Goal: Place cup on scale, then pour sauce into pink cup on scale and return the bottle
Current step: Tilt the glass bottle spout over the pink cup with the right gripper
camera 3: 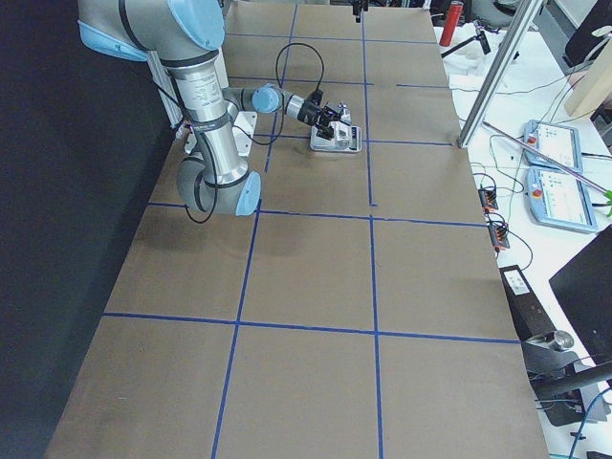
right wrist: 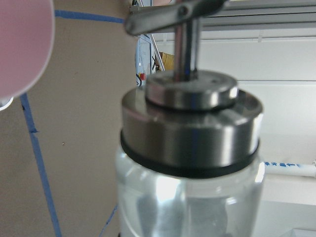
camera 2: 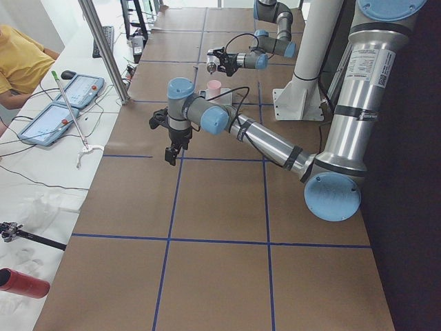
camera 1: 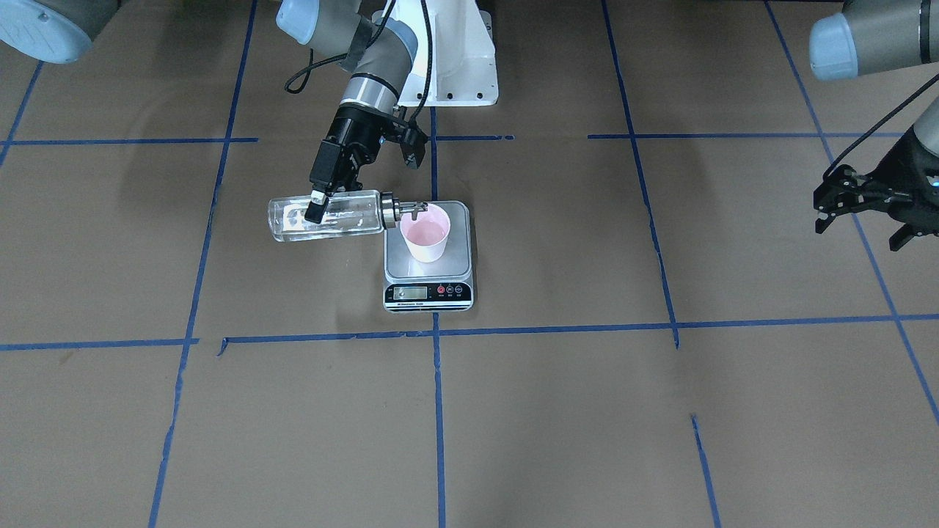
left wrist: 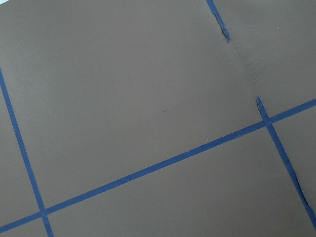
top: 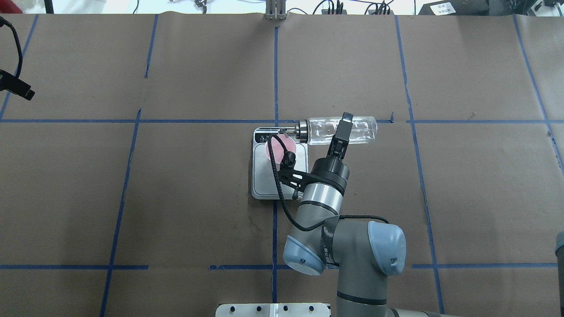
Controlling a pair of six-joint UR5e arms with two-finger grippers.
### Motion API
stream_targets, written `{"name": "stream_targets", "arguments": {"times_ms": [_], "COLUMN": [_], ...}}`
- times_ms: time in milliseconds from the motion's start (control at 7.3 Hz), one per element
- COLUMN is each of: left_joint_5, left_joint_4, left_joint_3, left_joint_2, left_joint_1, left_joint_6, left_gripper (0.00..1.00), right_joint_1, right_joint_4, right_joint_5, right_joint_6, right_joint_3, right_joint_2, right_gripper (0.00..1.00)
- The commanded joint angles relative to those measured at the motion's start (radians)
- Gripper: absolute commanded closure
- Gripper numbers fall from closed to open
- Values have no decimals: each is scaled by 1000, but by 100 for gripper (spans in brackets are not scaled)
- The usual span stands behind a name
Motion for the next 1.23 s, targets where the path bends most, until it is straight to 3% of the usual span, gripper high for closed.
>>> {"name": "stream_targets", "arguments": {"times_ms": [0, 411, 1095], "left_joint_5": [-2, -2, -2], "left_joint_4": [0, 0, 0], "left_joint_3": [-1, -4, -4], "left_joint_2": [-2, -2, -2], "left_joint_1": [0, 0, 0], "left_joint_6": [-2, -2, -2], "left_gripper": [1, 1, 1], "right_joint_1": [3, 11, 11], "right_joint_4": [-6, -48, -76], "right_joint_5": [-32, -50, -73], "right_joint_6": [-72, -190, -232], "right_joint_3": [-3, 1, 5], "right_joint_2": [-1, -9, -15], "right_gripper": [100, 100, 100]}}
